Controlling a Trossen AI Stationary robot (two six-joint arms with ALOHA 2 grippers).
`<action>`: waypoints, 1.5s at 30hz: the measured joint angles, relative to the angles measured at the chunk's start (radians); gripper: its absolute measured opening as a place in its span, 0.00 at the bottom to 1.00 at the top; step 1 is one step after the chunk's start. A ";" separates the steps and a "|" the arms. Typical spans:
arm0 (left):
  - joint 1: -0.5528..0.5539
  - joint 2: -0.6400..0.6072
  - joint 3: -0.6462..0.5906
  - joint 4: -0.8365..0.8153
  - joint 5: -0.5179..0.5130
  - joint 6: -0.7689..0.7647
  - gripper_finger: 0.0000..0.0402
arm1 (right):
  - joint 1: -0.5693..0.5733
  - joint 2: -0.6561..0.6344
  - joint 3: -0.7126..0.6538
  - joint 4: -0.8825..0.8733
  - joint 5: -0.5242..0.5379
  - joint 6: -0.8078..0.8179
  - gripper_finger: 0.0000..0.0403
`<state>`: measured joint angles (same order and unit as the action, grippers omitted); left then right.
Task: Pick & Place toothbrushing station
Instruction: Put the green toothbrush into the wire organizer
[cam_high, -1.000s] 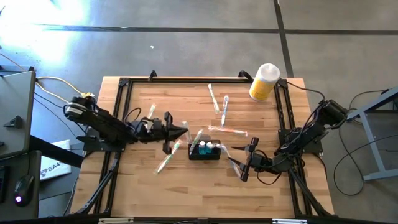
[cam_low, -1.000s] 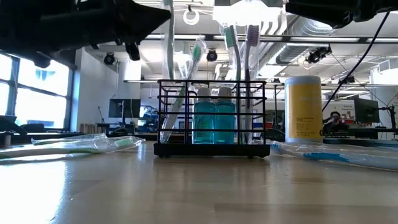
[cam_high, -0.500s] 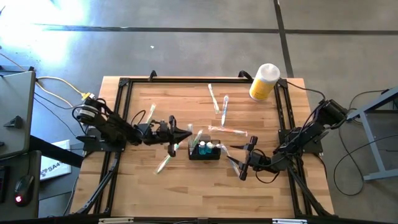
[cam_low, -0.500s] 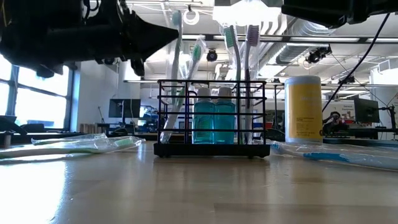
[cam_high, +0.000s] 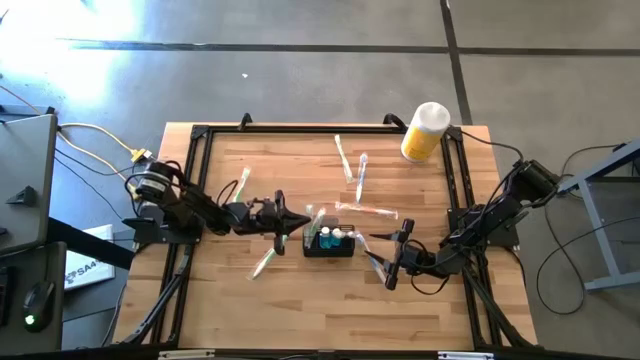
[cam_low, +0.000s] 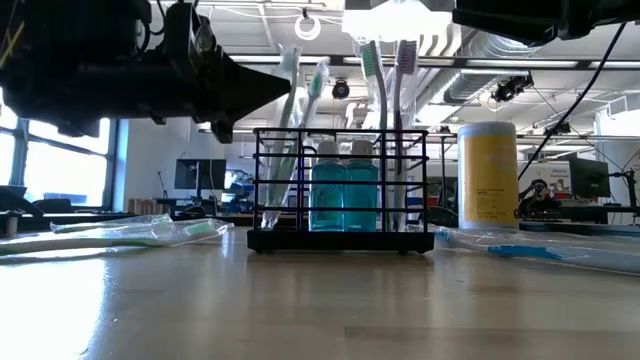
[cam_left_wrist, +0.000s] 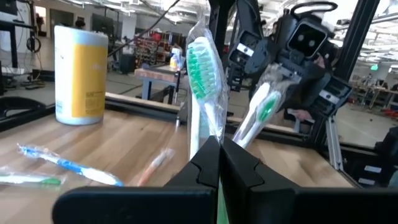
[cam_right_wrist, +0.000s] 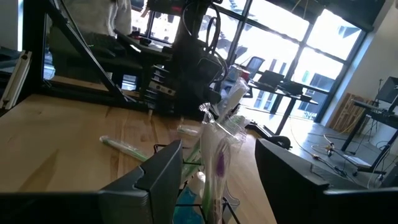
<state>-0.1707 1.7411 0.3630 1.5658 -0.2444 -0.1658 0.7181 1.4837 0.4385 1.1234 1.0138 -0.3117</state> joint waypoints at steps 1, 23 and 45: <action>-0.001 0.006 0.000 0.000 0.001 0.000 0.00 | 0.000 0.000 0.000 0.000 0.000 0.000 0.48; -0.078 0.012 0.000 -0.019 0.003 0.109 0.00 | -0.001 0.000 0.000 -0.013 0.000 0.018 0.48; -0.058 0.011 0.001 -0.100 -0.037 0.136 0.01 | -0.001 0.000 0.000 -0.013 0.000 0.018 0.48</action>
<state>-0.2291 1.7521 0.3637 1.4661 -0.2813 -0.0296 0.7170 1.4837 0.4385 1.1104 1.0138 -0.2939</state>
